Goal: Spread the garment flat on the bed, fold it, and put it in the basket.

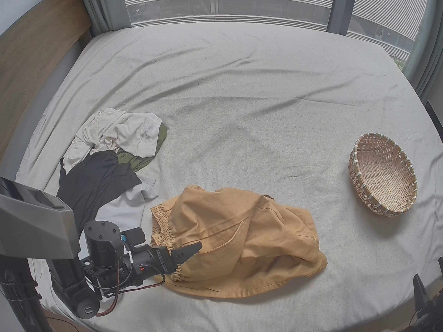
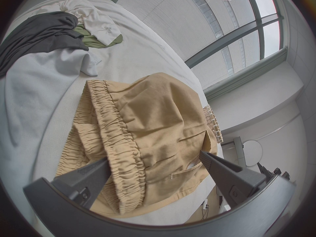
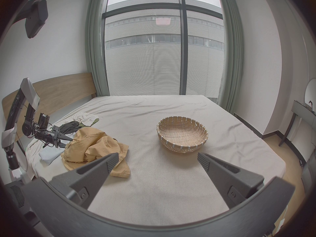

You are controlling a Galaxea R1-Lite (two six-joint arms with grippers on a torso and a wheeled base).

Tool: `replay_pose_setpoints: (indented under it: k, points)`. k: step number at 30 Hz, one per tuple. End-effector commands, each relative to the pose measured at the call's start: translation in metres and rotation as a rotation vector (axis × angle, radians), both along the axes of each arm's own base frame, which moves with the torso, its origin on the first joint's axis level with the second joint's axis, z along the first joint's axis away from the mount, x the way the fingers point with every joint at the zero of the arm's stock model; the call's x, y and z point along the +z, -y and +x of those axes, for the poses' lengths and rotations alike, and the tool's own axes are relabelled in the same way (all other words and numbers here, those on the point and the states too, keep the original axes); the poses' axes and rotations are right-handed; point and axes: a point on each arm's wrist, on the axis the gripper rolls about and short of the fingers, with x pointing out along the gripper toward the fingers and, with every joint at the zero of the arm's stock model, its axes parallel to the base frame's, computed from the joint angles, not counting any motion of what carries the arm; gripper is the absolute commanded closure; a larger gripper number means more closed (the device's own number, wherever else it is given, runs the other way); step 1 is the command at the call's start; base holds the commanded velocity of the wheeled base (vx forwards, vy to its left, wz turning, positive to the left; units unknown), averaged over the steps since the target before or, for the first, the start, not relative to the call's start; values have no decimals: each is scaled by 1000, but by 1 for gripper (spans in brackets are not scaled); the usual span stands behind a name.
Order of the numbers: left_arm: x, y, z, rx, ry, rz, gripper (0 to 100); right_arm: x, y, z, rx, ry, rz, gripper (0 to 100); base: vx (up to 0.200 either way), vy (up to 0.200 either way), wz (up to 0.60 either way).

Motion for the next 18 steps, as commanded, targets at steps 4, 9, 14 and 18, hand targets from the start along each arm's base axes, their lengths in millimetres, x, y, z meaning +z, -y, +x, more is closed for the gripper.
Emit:
replay_pose_setpoints:
  k: [4, 9, 14, 18]
  points:
    - [0, 12, 1, -26, -6, -30, 0, -5, 0, 0, 1, -5, 0, 0, 0, 0, 0]
    - [3, 14, 4, -22, 9, -43, 0, -5, 0, 0, 1, -5, -2, 0, 0, 0, 0]
    - [20, 13, 11, -6, 76, -85, 0, -5, 0, 0, 2, -5, -2, 0, 0, 0, 0]
    - [32, 11, 13, 7, 106, -123, 0, -5, 0, 0, 1, -3, 0, 0, 0, 0, 0]
